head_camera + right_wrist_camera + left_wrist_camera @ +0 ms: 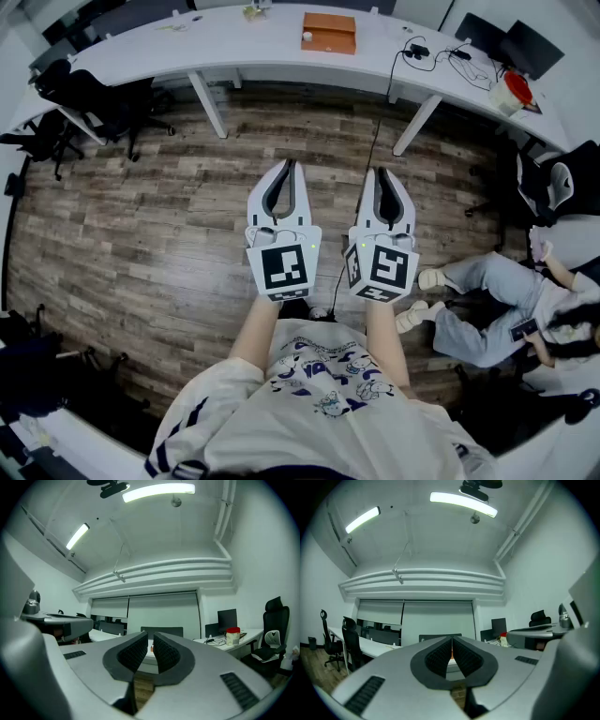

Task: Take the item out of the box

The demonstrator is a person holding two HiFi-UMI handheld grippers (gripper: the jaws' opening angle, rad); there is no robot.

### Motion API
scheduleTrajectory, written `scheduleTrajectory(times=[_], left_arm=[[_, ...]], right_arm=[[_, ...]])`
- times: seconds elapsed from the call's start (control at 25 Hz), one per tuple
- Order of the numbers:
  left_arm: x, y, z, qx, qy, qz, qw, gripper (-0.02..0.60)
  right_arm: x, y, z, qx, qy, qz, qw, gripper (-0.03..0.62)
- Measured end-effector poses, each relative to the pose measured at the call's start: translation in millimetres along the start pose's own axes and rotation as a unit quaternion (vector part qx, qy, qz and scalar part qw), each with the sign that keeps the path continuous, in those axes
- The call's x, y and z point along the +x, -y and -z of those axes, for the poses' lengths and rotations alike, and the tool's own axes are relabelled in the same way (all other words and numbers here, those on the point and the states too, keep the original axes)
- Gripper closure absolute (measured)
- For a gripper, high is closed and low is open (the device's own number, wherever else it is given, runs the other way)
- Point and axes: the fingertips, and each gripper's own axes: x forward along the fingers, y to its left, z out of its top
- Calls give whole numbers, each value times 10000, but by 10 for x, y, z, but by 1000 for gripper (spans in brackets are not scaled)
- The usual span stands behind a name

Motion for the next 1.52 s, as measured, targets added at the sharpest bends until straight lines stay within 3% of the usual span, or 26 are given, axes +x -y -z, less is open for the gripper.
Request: scheduleTrajectory(times=[0.52,1.0,1.52], left_arm=[[243,-117,67,-97,-19,64,9999,560],[568,-559,227,-310,1,118,9995,560],[915,-827,431,-336,-277,36,9990,560]], right_arm=[[242,-23,68,70,-87,42,9999,537],[648,-223,198,293,-142,229,9992,536],[1052,-240,313,258,-361,308,9985,536]])
